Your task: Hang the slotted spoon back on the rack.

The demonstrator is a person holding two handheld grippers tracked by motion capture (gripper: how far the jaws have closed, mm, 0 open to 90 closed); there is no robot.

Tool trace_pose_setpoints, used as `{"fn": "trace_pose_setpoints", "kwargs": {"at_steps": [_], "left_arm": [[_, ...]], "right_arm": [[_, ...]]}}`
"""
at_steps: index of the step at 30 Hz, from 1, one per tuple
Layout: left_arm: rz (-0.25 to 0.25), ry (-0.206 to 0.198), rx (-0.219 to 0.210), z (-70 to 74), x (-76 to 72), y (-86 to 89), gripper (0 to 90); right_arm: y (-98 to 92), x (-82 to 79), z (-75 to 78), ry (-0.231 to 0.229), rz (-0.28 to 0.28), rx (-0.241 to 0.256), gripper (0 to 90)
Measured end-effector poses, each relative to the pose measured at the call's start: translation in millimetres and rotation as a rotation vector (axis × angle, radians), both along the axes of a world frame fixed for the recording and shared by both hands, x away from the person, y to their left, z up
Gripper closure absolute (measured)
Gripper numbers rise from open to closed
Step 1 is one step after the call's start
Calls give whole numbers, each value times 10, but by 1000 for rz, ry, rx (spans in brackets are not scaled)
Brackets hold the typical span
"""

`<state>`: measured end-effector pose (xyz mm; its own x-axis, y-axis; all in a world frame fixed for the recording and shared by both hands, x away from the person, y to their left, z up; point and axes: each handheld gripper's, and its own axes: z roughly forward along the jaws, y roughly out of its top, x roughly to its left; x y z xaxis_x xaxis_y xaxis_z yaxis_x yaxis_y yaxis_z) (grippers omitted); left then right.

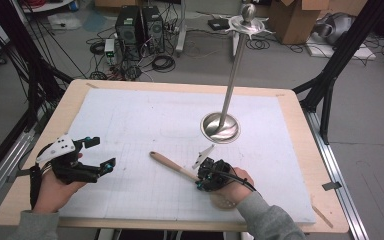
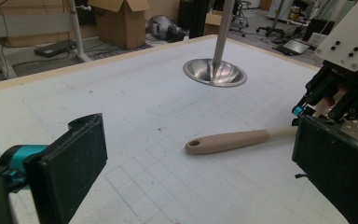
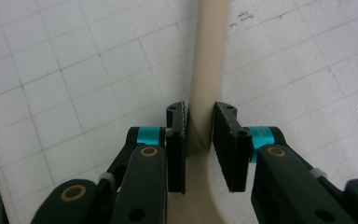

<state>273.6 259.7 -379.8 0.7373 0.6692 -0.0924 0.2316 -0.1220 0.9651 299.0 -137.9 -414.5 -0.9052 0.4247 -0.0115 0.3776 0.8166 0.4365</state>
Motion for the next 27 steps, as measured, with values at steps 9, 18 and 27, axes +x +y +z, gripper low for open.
{"fn": "trace_pose_setpoints", "kwargs": {"at_steps": [9,18,27], "left_arm": [[2,0,-7,7,-2,4,35],[3,-5,-12,17,-4,21,35],[2,-6,-10,22,0,10,35]], "right_arm": [[-39,5,-5,27,15,48,779],[-156,26,4,13,-5,90,782],[-322,28,85,-6,-19,188,782]]}}
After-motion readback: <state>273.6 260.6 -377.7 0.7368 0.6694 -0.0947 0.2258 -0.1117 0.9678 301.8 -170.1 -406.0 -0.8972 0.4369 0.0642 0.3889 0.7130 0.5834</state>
